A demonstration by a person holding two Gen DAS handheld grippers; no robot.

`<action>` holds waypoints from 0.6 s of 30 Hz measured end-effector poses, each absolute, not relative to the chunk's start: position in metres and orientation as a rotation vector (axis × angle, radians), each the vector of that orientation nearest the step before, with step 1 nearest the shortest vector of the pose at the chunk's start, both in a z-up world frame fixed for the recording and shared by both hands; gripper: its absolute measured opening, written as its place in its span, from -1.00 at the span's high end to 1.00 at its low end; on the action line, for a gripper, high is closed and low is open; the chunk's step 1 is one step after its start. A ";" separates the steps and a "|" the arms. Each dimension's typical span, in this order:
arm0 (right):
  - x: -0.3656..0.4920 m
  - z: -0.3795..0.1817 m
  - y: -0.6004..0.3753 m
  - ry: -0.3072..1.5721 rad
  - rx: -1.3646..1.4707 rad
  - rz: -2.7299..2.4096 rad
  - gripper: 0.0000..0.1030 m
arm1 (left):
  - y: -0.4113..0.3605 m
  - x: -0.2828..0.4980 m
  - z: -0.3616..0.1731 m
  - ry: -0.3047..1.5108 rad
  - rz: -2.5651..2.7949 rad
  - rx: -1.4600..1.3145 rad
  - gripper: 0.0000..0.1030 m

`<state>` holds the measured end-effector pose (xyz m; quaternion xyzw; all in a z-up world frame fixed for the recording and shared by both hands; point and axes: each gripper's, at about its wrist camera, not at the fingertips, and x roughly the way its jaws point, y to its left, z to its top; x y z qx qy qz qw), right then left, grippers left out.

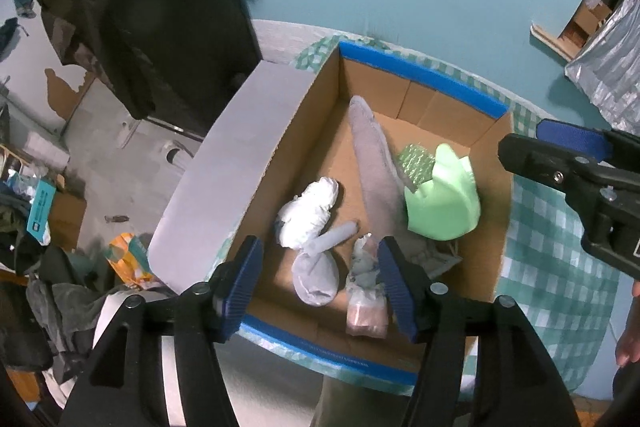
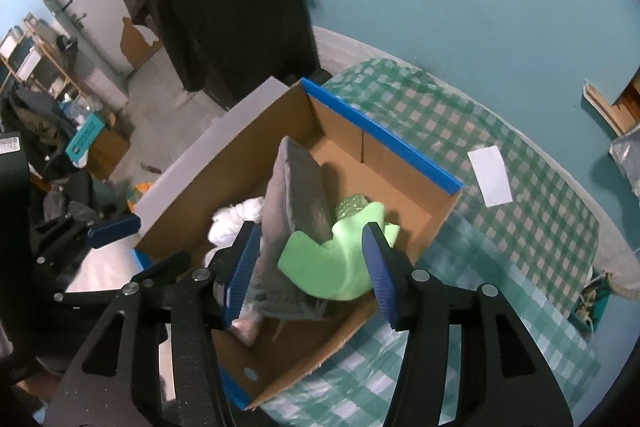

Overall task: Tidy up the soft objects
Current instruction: 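Open both tools to drop the cloth and foam tube into the box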

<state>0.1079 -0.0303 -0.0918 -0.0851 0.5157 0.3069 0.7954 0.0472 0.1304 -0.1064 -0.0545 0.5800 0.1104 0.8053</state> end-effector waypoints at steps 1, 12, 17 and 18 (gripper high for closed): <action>0.106 -0.087 -0.032 1.103 -0.177 0.660 -0.06 | 0.131 0.045 -0.102 1.234 0.238 -0.122 -0.33; 0.086 -0.051 -0.058 1.054 -0.130 0.628 -0.11 | 0.115 0.022 -0.058 1.163 0.229 -0.130 -0.52; 0.078 -0.037 -0.073 1.027 -0.117 0.607 -0.12 | 0.107 0.011 -0.038 1.135 0.220 -0.134 -0.65; 0.076 -0.034 -0.076 1.023 -0.120 0.598 -0.12 | 0.105 0.010 -0.034 1.128 0.219 -0.131 -0.66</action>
